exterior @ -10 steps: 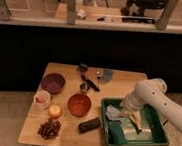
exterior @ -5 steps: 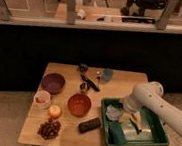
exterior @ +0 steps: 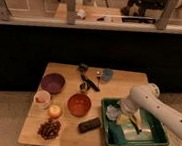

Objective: Place towel in plastic cup

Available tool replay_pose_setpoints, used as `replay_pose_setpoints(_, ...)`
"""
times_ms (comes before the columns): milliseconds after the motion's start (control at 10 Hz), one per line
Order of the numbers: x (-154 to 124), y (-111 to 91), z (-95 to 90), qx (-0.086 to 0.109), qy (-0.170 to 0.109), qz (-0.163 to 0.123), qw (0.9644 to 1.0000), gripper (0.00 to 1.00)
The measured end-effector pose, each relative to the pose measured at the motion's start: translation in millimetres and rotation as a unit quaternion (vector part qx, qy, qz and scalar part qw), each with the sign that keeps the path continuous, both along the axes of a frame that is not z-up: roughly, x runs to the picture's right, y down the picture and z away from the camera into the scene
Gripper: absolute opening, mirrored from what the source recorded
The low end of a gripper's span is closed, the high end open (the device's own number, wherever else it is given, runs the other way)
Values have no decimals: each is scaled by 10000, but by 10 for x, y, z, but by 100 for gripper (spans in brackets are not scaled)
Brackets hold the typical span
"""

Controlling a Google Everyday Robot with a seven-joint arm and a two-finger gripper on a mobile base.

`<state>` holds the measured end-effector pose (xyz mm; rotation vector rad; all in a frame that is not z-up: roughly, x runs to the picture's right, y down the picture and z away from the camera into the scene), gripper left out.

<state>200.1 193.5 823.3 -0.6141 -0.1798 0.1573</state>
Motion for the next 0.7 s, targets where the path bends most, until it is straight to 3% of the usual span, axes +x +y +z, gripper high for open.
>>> replay_pose_setpoints(500, -70, 68, 85, -358, 293, 131, 9988, 70)
replay_pose_setpoints(700, -72, 82, 106, -441, 343, 179, 9983, 49)
